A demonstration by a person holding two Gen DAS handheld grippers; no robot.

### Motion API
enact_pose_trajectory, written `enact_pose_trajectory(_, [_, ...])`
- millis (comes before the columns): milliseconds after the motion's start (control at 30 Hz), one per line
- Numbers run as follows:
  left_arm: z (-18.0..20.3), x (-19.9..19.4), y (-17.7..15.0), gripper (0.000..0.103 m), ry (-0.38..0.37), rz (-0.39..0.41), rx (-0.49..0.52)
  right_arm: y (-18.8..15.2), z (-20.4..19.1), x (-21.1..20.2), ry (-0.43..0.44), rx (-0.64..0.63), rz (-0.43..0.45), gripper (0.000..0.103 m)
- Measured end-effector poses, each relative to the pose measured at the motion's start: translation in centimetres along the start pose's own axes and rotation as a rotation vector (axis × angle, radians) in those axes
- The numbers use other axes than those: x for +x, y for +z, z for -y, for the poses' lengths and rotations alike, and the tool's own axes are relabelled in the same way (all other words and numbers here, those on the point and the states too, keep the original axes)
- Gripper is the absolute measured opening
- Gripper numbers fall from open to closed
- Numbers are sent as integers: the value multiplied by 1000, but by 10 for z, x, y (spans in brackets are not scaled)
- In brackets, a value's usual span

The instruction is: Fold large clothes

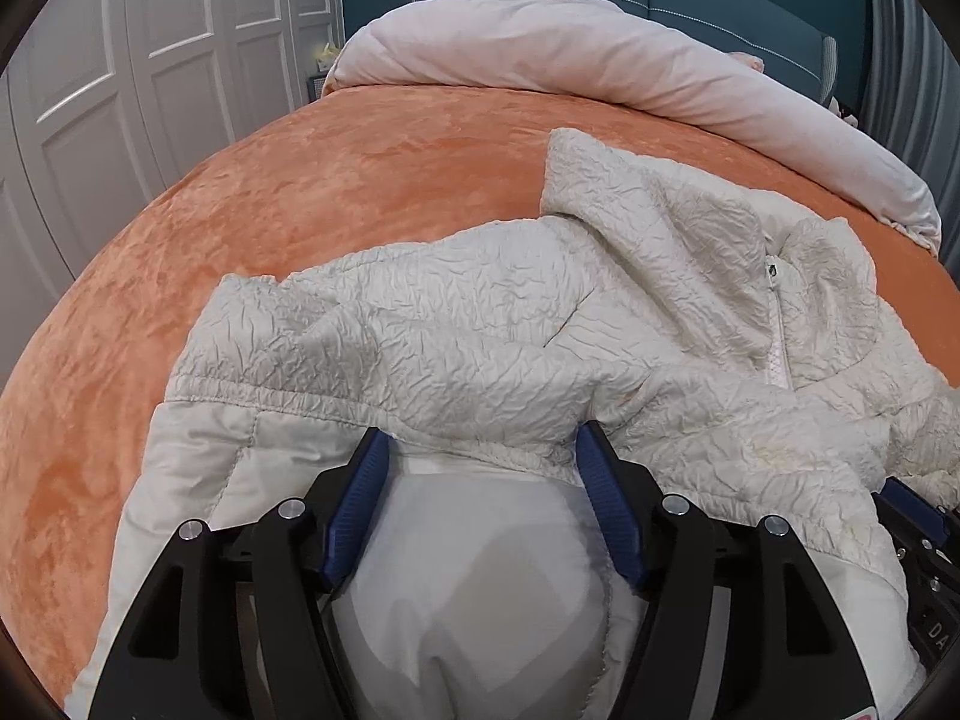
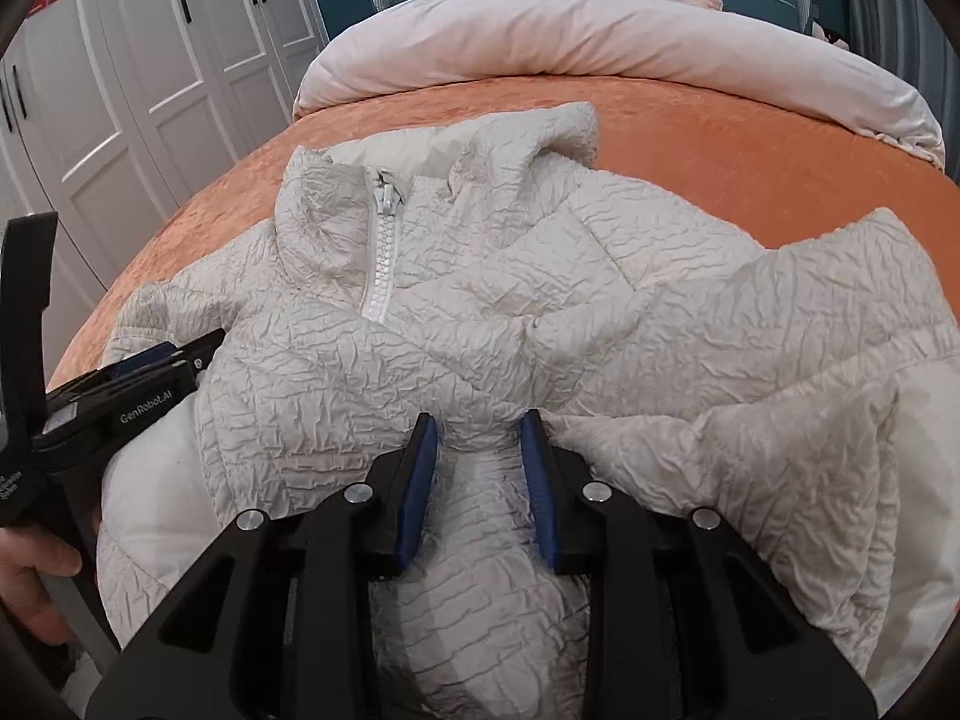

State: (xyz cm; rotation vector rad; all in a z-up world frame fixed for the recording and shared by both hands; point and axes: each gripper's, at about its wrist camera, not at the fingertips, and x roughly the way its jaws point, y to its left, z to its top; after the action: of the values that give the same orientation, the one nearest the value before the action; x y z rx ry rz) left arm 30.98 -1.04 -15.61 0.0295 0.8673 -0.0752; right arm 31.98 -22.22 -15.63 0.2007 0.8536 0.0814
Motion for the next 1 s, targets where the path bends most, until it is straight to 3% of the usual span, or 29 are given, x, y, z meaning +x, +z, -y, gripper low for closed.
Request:
enact_pose_trajectory(67, [-1,-5,3,64,-8,-10,1,2,4,-5,13,7,-15,28])
enact_pose_trajectory(167, [-15,-30,19,65,-88,-59,-36,20,2,-27,24,29,-56,31])
enact_pose_trajectory(233, [-33,-52,36,73,-140,6,-95,44,-7,-48,82,20,7,33])
enact_pose_trajectory(300, [-47,-54,57,74,-116,36,-122,78,-24,-53,114,-11,45,49])
enact_pose_trajectory(400, [-62,-23,72,73,-49,-6,-136,124,-50,-22,174,-32,-3,53])
enact_pose_trajectory(500, [-73,21,63,72,1,-101,-147,154,-70,37,112,-42,-73,54])
enact_pose_trajectory(600, [-68,32,48,72,54,-68,-86,161,-85,87,74,-61,-157,55])
enact_pose_trajectory(633, [-65,34,44,72,68,-53,-75,159,-89,99,71,-62,-176,52])
enact_pose_trajectory(667, [-64,35,41,72,78,-42,-69,158,-94,109,76,-71,-197,22])
enact_pose_trajectory(700, [-64,35,39,72,85,-30,-69,159,-98,115,106,-84,-208,9])
enact_pose_trajectory(767, [-68,37,36,73,81,-20,-83,165,-92,109,113,-64,-157,5])
enact_pose_trajectory(833, [-70,39,34,74,71,-13,-93,168,-52,110,165,93,-108,1])
enact_pose_trajectory(867, [-69,40,33,74,77,-16,-89,164,-38,114,106,134,-98,0])
enact_pose_trajectory(900, [-68,41,32,74,81,-15,-87,157,-12,121,-11,211,-104,0])
enact_pose_trajectory(967, [-66,41,33,75,87,-17,-81,153,32,112,103,435,-88,0])
enact_pose_trajectory(1000, [-67,41,33,75,84,-17,-83,156,39,90,110,447,-20,0])
